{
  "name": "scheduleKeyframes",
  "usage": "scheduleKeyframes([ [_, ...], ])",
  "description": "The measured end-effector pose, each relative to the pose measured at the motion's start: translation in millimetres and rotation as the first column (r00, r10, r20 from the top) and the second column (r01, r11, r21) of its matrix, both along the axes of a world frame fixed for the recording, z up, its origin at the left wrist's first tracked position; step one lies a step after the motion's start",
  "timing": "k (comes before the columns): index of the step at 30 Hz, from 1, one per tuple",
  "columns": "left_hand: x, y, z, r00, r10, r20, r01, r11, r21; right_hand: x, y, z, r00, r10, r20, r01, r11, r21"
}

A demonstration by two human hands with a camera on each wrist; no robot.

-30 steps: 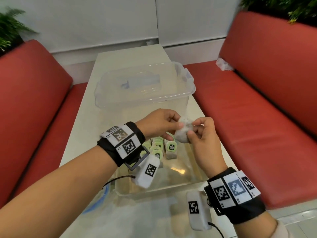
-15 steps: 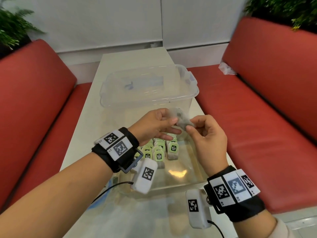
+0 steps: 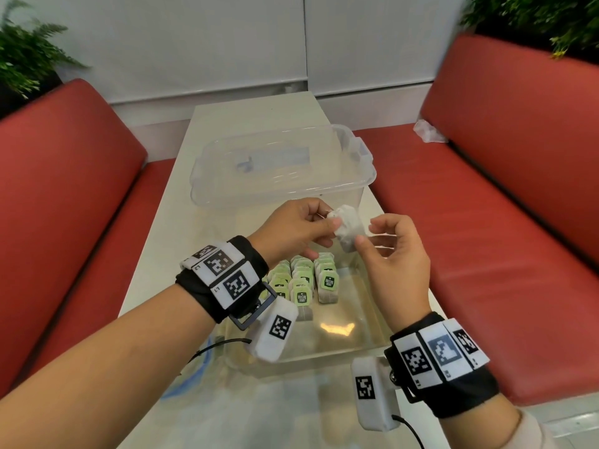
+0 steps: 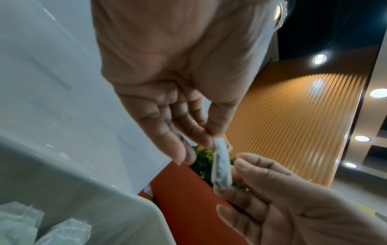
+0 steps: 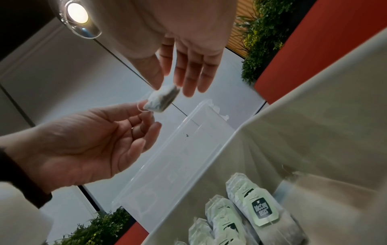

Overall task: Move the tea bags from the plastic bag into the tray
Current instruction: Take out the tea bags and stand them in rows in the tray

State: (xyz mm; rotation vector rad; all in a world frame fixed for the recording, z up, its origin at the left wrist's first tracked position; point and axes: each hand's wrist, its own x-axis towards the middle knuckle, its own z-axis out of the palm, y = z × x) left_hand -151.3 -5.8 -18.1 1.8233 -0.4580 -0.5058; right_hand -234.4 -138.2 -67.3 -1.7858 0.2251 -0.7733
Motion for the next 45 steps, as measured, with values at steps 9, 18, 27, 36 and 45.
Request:
scheduleKeyframes([
  [9, -3, -9, 8, 0.996, 0.084, -0.016, -0.084, 0.996, 0.034, 6, 10, -3, 0.999, 0.025, -0.047, -0.034, 0.979, -0.203],
  [18, 3, 5, 12, 0.998, -0.023, -0.055, 0.026, 0.998, 0.057, 4, 10, 3, 0.994, 0.112, 0.012, -0.112, 0.984, 0.137],
  [27, 2, 5, -3, 0.958, -0.162, -0.237, 0.139, 0.984, -0.111, 1, 9, 11, 0.979, 0.199, 0.042, -0.203, 0.959, 0.198],
  [36, 3, 6, -2, 0.926, -0.158, -0.343, 0.074, 0.967, -0.246, 2, 5, 11, 0.998, 0.067, 0.004, -0.067, 0.996, 0.058],
  [45, 0, 4, 0, 0.922, -0.079, -0.379, -0.032, 0.959, -0.28, 1, 15, 3, 1.0, 0.024, -0.005, -0.024, 0.994, -0.11],
])
